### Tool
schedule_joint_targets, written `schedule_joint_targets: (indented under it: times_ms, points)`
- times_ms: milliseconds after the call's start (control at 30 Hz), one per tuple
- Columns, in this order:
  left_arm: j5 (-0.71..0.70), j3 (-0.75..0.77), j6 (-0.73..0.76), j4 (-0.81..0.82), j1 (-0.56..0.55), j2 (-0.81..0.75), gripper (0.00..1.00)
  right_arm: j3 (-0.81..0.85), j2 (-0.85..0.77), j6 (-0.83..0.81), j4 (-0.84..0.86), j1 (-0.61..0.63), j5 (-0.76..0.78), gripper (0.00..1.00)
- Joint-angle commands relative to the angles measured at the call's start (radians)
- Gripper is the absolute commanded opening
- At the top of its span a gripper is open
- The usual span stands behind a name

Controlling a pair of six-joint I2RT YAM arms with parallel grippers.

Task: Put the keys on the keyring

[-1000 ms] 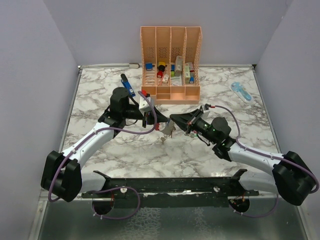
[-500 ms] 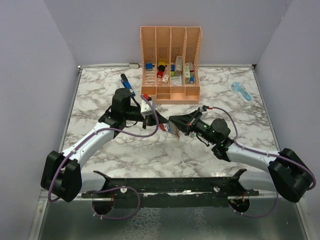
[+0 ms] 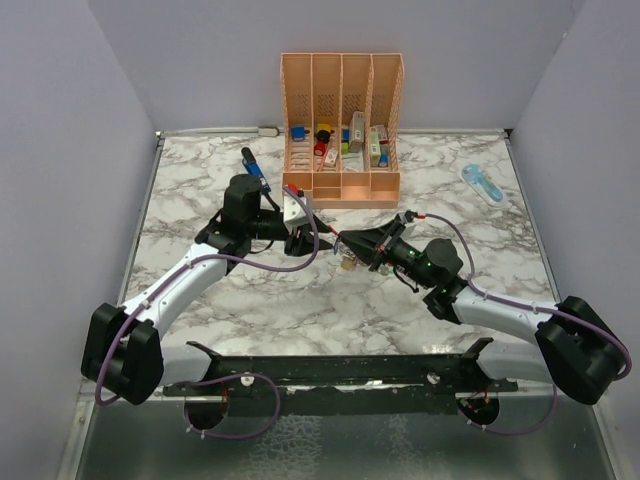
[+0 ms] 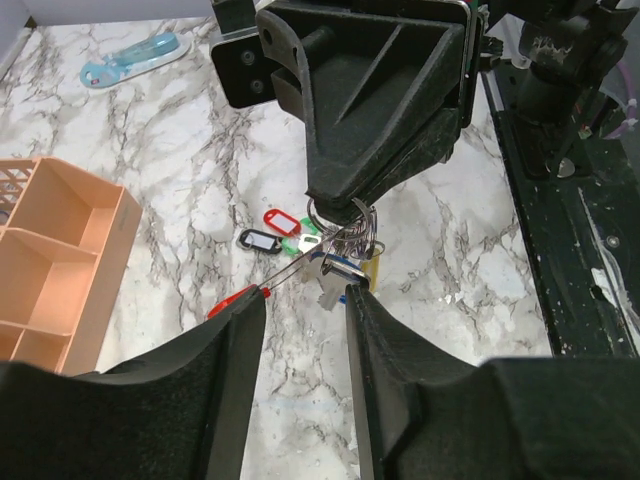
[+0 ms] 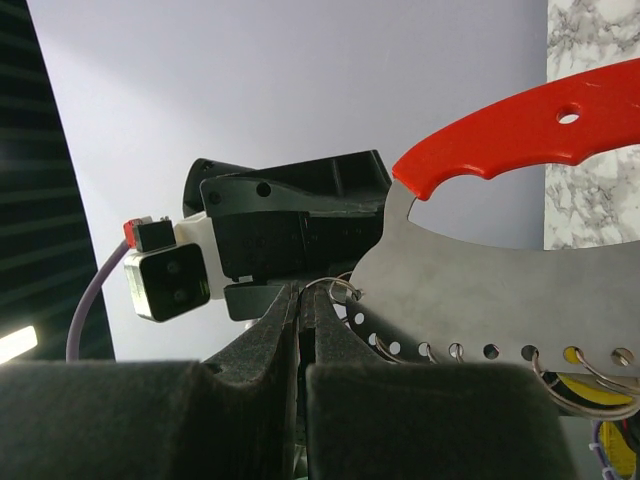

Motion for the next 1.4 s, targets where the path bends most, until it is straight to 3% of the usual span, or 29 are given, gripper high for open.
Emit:
schedule_joint_targets:
  times_ms: [0, 633, 1367]
  points:
    - [-0.041, 0.036, 0.045, -0.046, 0.002, -0.033, 0.42, 0.002, -0.018, 0.015, 0.061, 0.005, -0.045, 0.01]
    - [0.127, 0.068, 0.177, -0.113, 0.003, -0.063, 0.52, -0.011, -0.021, 0.014, 0.04, 0.005, -0.07, 0.01]
    - [0.208, 0.037, 0.25, -0.143, 0.001, 0.037, 0.48, 0.023, -0.008, 0.013, 0.017, 0.004, -0.12, 0.01]
